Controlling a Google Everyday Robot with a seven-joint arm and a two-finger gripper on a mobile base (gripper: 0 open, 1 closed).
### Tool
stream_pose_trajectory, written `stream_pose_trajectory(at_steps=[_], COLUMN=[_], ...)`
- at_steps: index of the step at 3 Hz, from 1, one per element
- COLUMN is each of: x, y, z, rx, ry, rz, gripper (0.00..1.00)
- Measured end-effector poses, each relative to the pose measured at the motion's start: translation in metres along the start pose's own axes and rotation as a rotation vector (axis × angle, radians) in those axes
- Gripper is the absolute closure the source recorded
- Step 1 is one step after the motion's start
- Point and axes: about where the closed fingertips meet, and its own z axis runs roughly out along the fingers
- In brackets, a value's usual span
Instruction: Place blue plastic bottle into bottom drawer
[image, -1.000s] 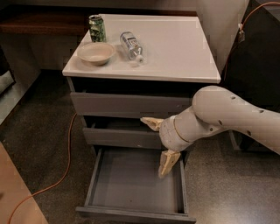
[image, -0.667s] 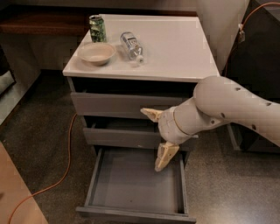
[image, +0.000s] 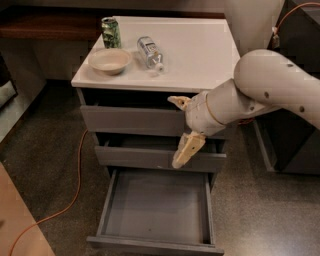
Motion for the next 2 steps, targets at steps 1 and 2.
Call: stream_pose_trajectory(at_steps=[1,2], x=[-0.004,0.011], y=[-0.023,-0.051], z=[-0.01,-0.018], rx=[0.042,0.111], ry=[-0.011,-0.041], rz=[0.083,0.233], gripper=[0.0,0.0])
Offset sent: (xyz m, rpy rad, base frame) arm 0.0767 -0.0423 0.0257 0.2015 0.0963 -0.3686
